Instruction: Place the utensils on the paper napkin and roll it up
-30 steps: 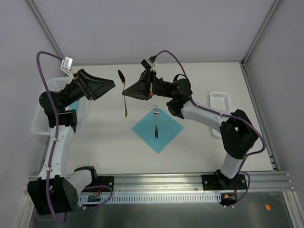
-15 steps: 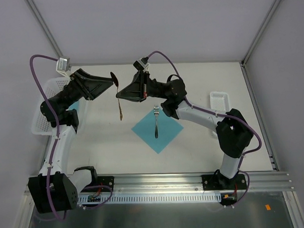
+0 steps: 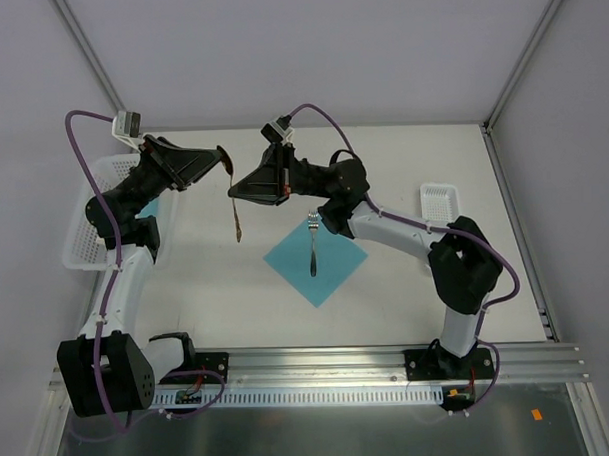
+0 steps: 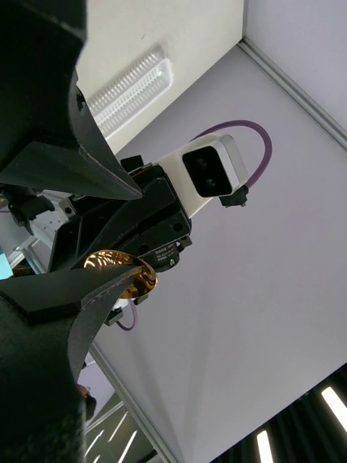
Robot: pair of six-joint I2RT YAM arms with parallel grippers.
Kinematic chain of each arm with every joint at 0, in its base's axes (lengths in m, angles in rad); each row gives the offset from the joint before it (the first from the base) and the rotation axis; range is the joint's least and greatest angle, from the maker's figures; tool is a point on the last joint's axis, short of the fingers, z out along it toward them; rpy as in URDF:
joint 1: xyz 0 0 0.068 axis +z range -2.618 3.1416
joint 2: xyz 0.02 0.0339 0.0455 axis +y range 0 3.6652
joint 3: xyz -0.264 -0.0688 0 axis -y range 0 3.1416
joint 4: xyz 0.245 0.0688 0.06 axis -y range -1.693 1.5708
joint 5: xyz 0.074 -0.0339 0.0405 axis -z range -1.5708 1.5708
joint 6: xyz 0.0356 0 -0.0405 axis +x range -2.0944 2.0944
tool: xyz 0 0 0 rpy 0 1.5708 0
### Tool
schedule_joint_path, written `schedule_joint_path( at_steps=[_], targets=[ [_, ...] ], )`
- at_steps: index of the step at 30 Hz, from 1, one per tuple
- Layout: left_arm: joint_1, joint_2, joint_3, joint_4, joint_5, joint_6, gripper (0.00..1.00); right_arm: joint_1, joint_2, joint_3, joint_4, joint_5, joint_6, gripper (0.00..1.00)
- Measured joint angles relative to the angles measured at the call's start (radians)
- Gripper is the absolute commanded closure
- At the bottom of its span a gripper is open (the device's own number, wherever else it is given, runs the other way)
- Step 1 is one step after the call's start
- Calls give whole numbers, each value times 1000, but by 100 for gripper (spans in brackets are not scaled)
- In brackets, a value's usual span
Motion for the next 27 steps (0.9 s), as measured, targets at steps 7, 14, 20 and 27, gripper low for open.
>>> schedule_joint_path(
  at_steps=[7, 14, 20, 27],
  targets=[
    [0, 0, 0, 0, -28, -36, 68, 2, 7, 11, -1, 7, 10, 100],
    [0, 0, 0, 1, -31, -48, 88, 6, 24, 18, -1, 22, 19, 100],
    [0, -2, 0, 2, -31, -45, 100, 8, 36, 27, 8, 26, 42, 100],
    [0, -2, -4, 3, -31, -45, 100, 8, 44, 28, 18, 29, 72, 64]
  ],
)
